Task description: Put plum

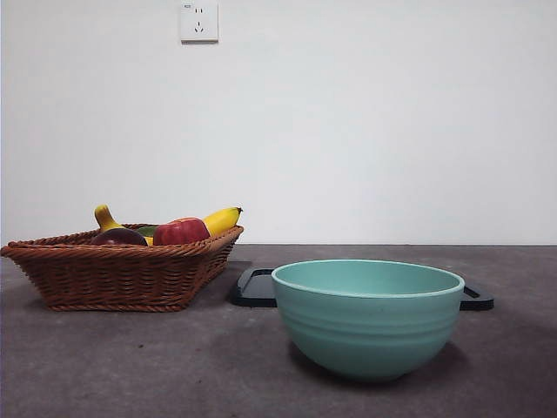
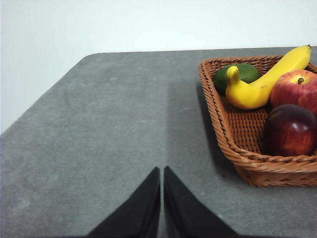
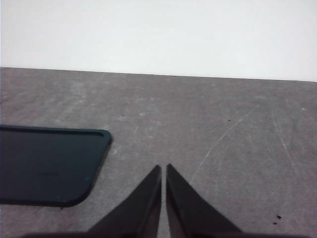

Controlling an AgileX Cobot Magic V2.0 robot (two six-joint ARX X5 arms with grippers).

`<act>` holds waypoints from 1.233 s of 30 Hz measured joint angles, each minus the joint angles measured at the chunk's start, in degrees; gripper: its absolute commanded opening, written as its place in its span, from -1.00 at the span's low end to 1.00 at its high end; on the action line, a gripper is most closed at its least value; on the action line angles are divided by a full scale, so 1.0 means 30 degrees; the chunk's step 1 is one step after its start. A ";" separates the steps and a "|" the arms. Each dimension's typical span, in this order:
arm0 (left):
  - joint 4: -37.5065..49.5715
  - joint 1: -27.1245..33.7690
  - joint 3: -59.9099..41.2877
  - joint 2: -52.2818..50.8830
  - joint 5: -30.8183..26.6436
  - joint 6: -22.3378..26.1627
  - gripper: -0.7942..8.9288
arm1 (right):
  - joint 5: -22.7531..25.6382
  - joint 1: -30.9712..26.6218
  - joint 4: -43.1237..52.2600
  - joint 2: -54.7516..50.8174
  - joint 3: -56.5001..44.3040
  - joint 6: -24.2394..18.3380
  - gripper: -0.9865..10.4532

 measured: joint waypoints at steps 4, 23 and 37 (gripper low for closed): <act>-0.0007 0.0000 0.0000 0.0000 0.0000 0.0000 -0.82 | 0.0051 0.0211 -0.0918 0.0000 -0.0182 0.0306 -0.82; -0.0007 0.0000 0.0000 0.0000 -0.0007 0.0000 -0.82 | 0.0058 0.0219 -0.1406 0.0000 -0.0175 0.0495 -0.82; 0.0000 0.0000 0.0000 0.0000 -0.0007 0.0000 -0.82 | 0.0058 0.0219 -0.1406 0.0000 -0.0175 0.0495 -0.82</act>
